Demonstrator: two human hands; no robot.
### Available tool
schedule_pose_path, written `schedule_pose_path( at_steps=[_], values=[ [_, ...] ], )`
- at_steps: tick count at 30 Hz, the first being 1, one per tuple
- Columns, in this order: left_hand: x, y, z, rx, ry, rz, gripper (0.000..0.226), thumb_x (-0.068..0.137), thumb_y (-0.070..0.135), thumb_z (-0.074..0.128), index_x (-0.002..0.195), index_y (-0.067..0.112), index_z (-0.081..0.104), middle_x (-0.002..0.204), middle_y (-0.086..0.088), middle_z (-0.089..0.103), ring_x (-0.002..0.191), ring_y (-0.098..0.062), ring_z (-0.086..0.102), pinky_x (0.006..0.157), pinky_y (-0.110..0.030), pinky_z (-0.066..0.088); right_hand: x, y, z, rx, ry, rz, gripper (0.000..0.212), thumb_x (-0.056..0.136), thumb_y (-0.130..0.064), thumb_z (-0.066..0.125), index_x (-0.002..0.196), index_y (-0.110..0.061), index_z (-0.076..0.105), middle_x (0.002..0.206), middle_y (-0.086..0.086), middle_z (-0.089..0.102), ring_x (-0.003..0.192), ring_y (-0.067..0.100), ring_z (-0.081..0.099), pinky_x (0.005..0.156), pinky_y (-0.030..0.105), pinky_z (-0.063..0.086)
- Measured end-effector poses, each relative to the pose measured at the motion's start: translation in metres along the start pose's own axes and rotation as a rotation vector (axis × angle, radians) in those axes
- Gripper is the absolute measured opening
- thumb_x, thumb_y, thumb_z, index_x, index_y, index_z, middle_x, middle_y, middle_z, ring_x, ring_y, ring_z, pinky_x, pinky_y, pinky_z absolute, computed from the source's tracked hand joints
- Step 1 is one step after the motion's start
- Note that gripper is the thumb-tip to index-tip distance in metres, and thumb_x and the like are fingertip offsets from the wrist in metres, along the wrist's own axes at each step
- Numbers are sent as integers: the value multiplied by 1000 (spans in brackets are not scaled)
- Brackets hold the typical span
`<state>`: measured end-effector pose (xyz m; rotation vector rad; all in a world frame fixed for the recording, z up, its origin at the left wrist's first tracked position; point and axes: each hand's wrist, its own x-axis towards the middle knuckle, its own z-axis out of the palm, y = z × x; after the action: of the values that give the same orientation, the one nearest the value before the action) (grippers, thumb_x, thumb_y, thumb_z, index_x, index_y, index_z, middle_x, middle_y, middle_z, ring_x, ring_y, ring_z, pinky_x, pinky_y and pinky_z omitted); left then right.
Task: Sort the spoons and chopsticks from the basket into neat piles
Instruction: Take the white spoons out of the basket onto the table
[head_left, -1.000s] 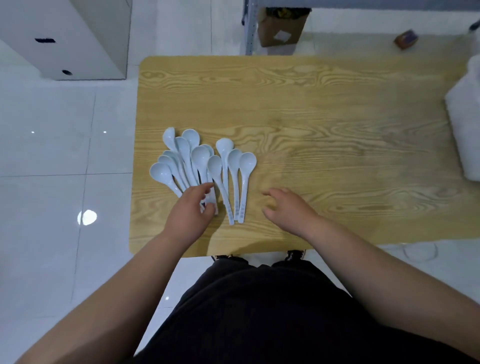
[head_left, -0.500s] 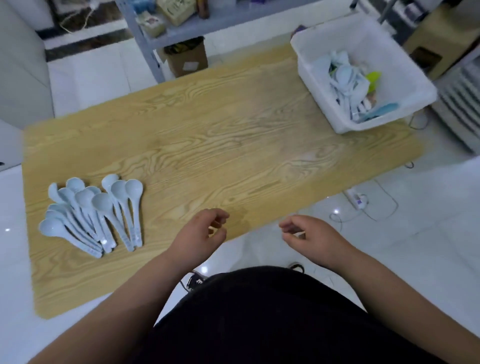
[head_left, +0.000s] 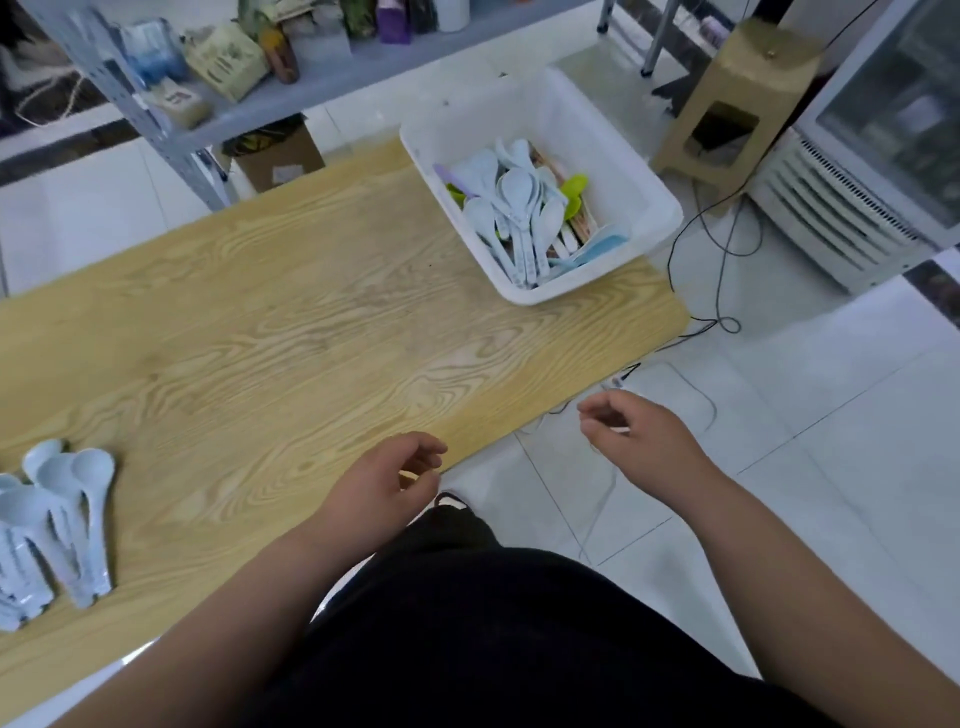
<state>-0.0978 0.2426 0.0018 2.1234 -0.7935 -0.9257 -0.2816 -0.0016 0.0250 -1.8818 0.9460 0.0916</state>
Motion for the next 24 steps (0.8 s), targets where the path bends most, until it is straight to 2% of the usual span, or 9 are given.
schedule_pose_path(
  at_steps=[6,12,16,18,21,24],
  values=[
    [59,29,3,-34,-47,42,26,93,13,64,111,32,65,102,14,67,99,4,61,78,-10,47,35,-5,-40,-15,39,27,13,94,-26,66,106,-31,69,100,-19,69,92,-14,60,78,9,43],
    [128,67,-1,-53,-9,85,30,92,10,65,104,37,63,99,12,68,94,0,63,77,-11,47,63,20,-66,-67,-16,72,14,95,-27,65,105,-36,68,102,-23,68,94,-20,57,74,0,39],
    [165,93,4,-80,75,45,24,93,9,64,107,28,66,98,9,69,90,0,63,74,-11,48,100,32,-85,-87,-131,44,15,95,-25,66,104,-36,68,101,-21,68,93,-18,57,76,5,42],
    [180,102,10,-84,127,-1,24,93,12,63,108,30,66,99,11,69,91,0,64,77,-14,49,128,32,-101,-126,-217,-8,13,96,-25,65,104,-34,69,101,-20,68,93,-18,57,75,1,42],
    [197,118,22,-109,218,-108,24,94,14,63,109,32,66,99,13,69,93,0,63,80,-20,51,173,24,-131,-205,-347,-98,13,96,-28,65,105,-36,68,101,-22,67,93,-18,57,79,6,45],
    [204,136,43,-148,317,-204,24,93,12,63,107,32,65,99,11,69,89,1,63,74,-15,50,221,9,-159,-238,-405,-216,13,96,-26,64,102,-36,68,99,-23,67,94,-14,58,78,8,43]
  ],
)
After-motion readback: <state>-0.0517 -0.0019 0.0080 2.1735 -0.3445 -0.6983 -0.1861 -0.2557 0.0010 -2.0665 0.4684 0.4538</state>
